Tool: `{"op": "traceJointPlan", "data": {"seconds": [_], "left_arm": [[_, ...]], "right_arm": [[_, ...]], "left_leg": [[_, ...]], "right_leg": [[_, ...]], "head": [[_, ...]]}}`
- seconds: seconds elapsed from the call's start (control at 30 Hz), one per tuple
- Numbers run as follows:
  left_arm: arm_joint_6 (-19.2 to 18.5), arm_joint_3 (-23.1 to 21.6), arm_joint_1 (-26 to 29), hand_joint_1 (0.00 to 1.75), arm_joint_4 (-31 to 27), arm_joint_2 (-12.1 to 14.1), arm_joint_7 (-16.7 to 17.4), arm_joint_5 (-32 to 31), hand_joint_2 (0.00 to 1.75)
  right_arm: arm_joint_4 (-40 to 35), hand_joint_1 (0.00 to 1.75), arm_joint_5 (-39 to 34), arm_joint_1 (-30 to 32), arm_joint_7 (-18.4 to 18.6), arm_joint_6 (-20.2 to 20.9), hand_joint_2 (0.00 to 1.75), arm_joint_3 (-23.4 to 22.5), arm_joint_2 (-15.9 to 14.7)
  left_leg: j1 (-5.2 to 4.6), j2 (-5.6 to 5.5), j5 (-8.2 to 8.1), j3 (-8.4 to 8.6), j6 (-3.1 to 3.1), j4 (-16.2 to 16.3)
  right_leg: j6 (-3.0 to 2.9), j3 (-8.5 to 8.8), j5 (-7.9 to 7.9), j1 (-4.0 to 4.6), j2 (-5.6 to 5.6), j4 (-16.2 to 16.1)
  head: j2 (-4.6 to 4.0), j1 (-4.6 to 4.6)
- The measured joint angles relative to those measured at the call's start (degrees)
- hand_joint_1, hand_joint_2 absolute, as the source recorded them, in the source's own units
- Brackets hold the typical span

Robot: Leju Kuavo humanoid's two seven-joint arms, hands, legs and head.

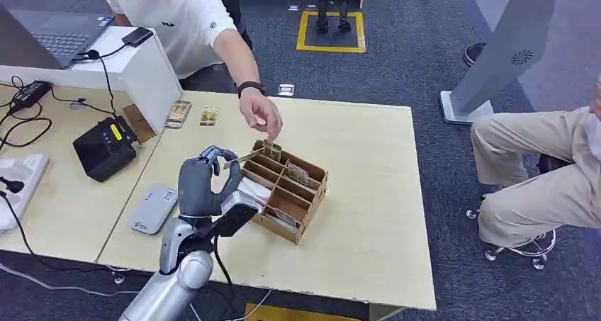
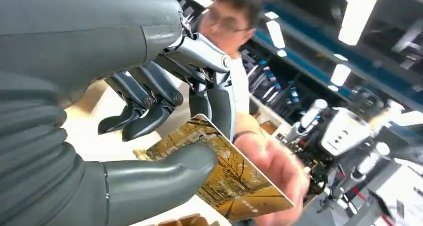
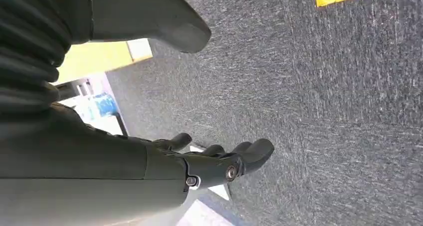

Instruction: Pass the card to the sensor for recognition and then transmit it.

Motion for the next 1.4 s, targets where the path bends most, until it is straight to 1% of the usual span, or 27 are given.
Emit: {"op": "traceJointPlan", "data": {"seconds": [0.23, 0.33, 0.43, 0.67, 1.0, 1.03, 1.07, 1.13, 1.27, 1.4], "left_arm": [[-0.3, 2.2, -2.5, 1.75, 0.7, -3.4, -3.8, 12.4, 1.75], [-0.6, 2.9, -3.6, 1.75, 1.1, -4.6, -4.3, 16.2, 1.75], [-0.6, 3.4, -4.4, 1.75, 1.7, -5.1, -4.3, 18.2, 1.75], [-0.9, 4.5, -7.7, 1.75, 5.2, -5.6, -3.6, 20.3, 1.75], [-1.6, 4.8, -14.8, 1.75, 13.3, -5.6, -1.6, 19.6, 1.75], [-1.6, 4.9, -15.4, 0.96, 14.1, -5.7, -1.4, 19.5, 1.75], [-1.7, 4.9, -15.9, 0.00, 15.0, -5.7, -1.4, 19.4, 1.75], [-2.1, 4.9, -16.7, 0.00, 16.1, -5.7, -1.4, 19.2, 1.75], [-1.0, 4.8, -17.0, 0.00, 17.6, -6.0, -2.1, 17.3, 1.75], [-0.7, 4.9, -17.0, 0.00, 18.4, -6.1, -2.1, 17.0, 1.75]], "right_arm": [[1.5, 0.00, 0.0, -0.2, 0.0, -1.5, 1.75, 0.5, -0.1], [2.1, 0.00, 0.0, -0.4, 0.2, -1.7, 1.75, 0.6, -0.2], [2.7, 0.00, 0.0, -0.5, 0.2, -1.9, 1.75, 0.7, -0.3], [3.9, 0.00, 0.0, -0.5, 0.2, -2.6, 1.75, 1.4, -0.9], [6.0, 0.00, 0.0, -0.8, 0.3, -3.0, 1.75, 2.5, -2.3], [6.3, 0.00, 0.0, -0.8, 0.3, -3.1, 1.75, 2.7, -2.3], [6.4, 0.00, 0.0, -0.8, 0.3, -3.1, 1.75, 2.8, -2.5], [6.7, 0.00, 0.0, -0.9, 0.3, -3.2, 1.75, 2.9, -2.6], [7.1, 0.00, 0.0, -0.9, 0.6, -3.3, 1.75, 3.3, -2.9], [7.3, 0.00, 0.0, -0.9, 0.8, -3.3, 1.75, 3.5, -3.0]], "left_leg": [[0.00, 0.00, 0.00, -0.01, 0.00, 0.0], [0.00, 0.00, 0.00, -0.01, 0.00, 0.0], [-0.01, 0.00, 0.00, 0.00, 0.00, 0.0], [0.00, 0.00, 0.00, 0.00, 0.00, 0.0], [-0.01, 0.00, 0.01, 0.00, 0.00, 0.0], [0.00, 0.00, 0.01, 0.00, 0.00, 0.0], [-0.01, 0.00, 0.01, 0.00, 0.00, 0.0], [0.00, 0.00, 0.01, 0.00, 0.00, 0.0], [0.00, 0.00, 0.01, 0.00, 0.00, 0.0], [0.00, 0.00, 0.01, 0.00, 0.00, 0.0]], "right_leg": [[0.00, 0.00, 0.00, 0.00, 0.00, 0.0], [0.00, 0.00, 0.00, 0.00, 0.00, 0.0], [0.00, 0.00, 0.00, 0.00, 0.01, 0.0], [-0.01, 0.00, 0.01, 0.00, 0.01, 0.0], [-0.02, 0.00, 0.03, 0.00, 0.00, 0.0], [-0.02, 0.00, 0.03, 0.00, 0.01, 0.0], [-0.02, 0.00, 0.03, 0.00, 0.01, 0.0], [-0.02, 0.00, 0.03, 0.00, 0.01, 0.0], [-0.02, -0.01, 0.03, 0.00, 0.01, 0.0], [-0.02, -0.01, 0.03, 0.00, 0.01, 0.0]], "head": [[0.00, 0.02], [0.00, 0.00], [0.00, 0.00], [0.00, 0.00], [0.00, 0.02], [0.00, 0.00], [0.00, 0.00], [0.00, 0.00], [0.00, 0.00], [0.00, 0.00]]}}
